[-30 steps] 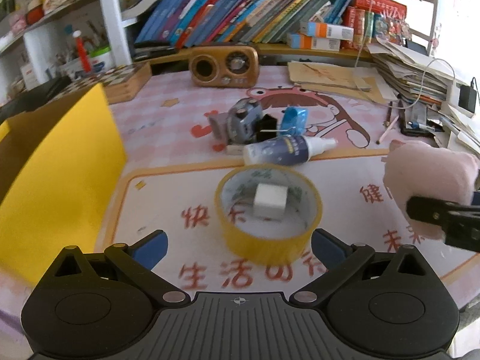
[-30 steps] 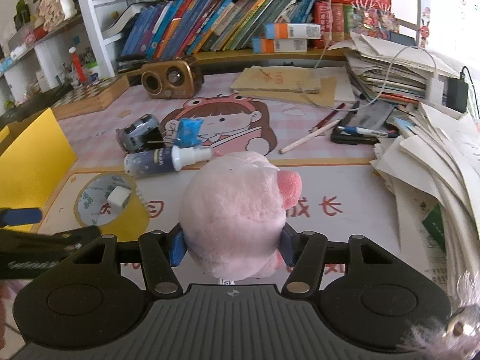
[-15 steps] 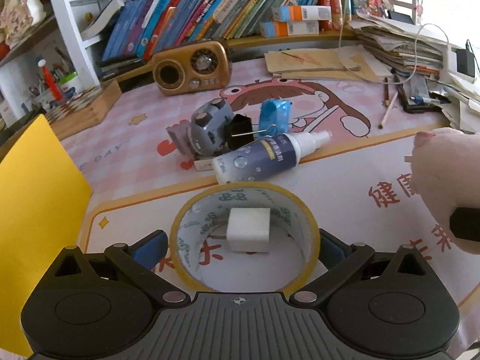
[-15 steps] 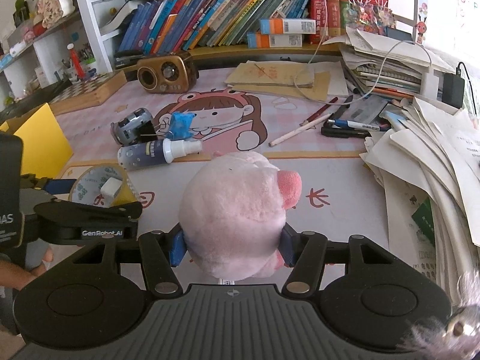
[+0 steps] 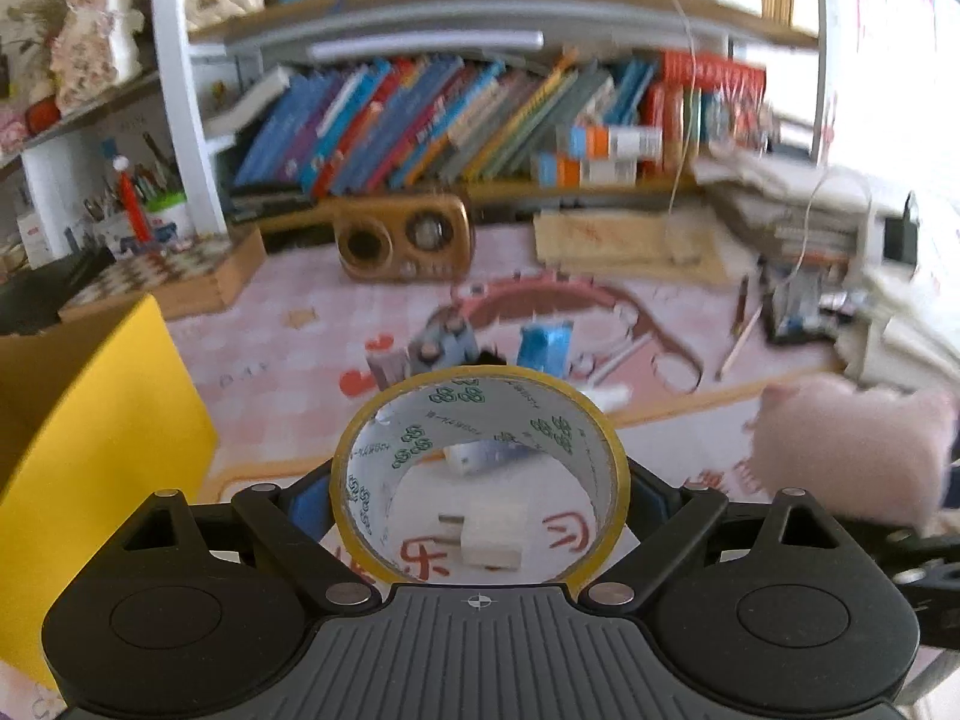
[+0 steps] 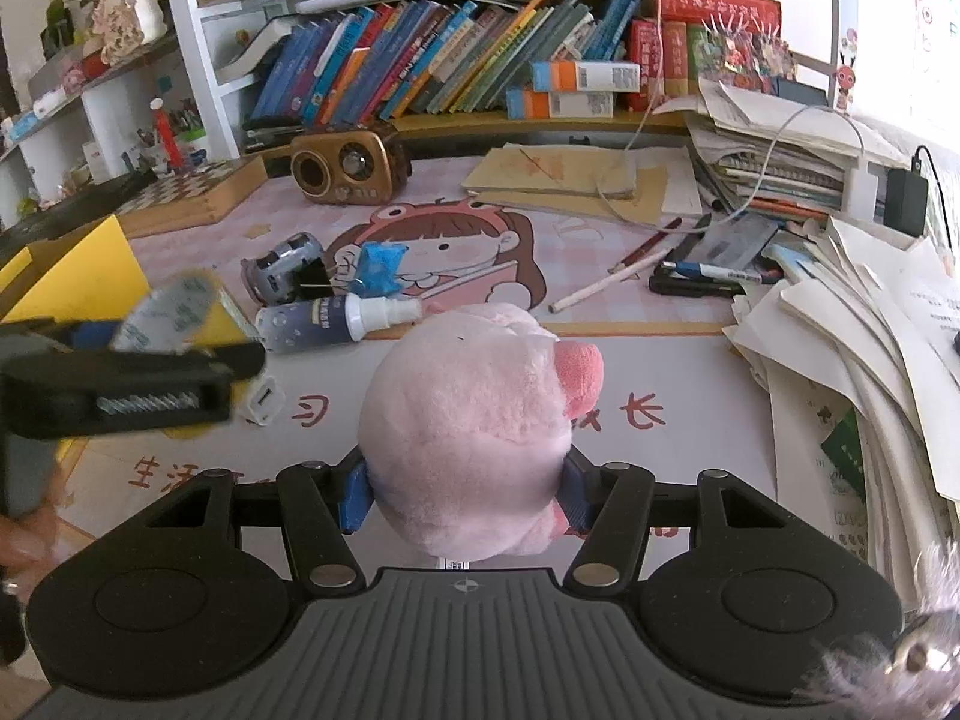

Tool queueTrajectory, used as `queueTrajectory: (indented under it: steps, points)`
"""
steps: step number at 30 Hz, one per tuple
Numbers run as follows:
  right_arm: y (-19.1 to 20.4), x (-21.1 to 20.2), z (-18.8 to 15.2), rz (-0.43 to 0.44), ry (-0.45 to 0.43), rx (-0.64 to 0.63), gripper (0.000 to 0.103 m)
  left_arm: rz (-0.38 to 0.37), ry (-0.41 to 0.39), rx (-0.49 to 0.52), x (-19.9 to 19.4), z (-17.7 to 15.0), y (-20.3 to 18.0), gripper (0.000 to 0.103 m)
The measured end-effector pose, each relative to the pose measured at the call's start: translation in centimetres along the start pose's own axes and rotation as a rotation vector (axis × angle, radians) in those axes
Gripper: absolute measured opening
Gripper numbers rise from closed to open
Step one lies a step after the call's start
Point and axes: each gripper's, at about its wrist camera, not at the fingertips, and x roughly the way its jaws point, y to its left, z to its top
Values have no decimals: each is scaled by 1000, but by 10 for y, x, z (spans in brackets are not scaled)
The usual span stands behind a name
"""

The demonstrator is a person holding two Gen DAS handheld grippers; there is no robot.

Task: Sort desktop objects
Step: 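Grasp the yellow tape roll with the left tool while the right tool lifts the pig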

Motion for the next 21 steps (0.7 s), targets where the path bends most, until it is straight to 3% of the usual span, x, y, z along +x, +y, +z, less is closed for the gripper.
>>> queueTrajectory:
  steps: [6, 21]
  points:
    - [13, -10, -1, 8, -22, -26, 56, -12, -46, -27, -34, -3, 10, 93]
    - [68, -39, -14, 45, -60, -80, 56, 3, -32, -120, -98, -42, 62, 93]
